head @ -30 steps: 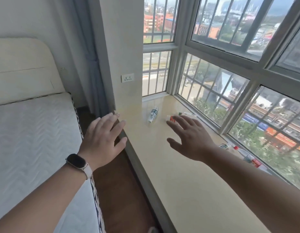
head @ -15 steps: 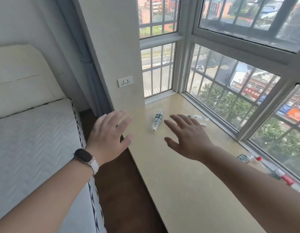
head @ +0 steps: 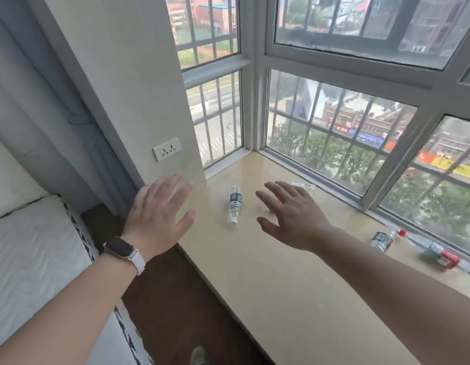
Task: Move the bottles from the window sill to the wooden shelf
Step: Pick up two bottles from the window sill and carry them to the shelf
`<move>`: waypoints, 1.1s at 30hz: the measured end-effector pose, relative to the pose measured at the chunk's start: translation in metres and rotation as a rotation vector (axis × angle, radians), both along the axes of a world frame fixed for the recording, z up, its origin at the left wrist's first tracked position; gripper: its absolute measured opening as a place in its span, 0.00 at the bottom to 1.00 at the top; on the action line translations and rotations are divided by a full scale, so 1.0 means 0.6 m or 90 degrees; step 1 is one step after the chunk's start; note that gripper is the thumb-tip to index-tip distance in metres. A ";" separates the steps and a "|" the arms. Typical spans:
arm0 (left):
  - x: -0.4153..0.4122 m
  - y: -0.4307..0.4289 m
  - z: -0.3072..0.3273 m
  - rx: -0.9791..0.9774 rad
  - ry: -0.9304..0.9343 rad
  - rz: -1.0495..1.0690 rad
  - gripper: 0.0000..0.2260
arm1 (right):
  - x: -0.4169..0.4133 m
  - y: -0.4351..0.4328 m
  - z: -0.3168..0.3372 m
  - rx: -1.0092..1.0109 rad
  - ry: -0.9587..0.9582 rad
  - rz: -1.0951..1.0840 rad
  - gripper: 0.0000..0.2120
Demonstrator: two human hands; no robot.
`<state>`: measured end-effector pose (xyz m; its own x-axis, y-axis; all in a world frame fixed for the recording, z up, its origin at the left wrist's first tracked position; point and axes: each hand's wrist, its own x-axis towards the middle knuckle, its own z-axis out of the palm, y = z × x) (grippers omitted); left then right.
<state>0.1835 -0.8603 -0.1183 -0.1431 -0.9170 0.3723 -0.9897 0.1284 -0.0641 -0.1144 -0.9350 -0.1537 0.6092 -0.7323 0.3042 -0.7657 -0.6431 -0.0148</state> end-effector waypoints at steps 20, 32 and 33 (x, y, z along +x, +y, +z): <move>0.302 -0.288 -0.075 0.045 0.017 -0.213 0.22 | 0.284 -0.152 -0.009 0.089 0.058 -0.201 0.28; 0.213 -0.412 -0.114 0.133 0.027 -0.273 0.23 | 0.223 -0.234 -0.057 0.168 0.032 -0.274 0.30; 0.200 -0.422 -0.113 0.136 0.023 -0.276 0.23 | 0.209 -0.239 -0.060 0.171 0.020 -0.287 0.30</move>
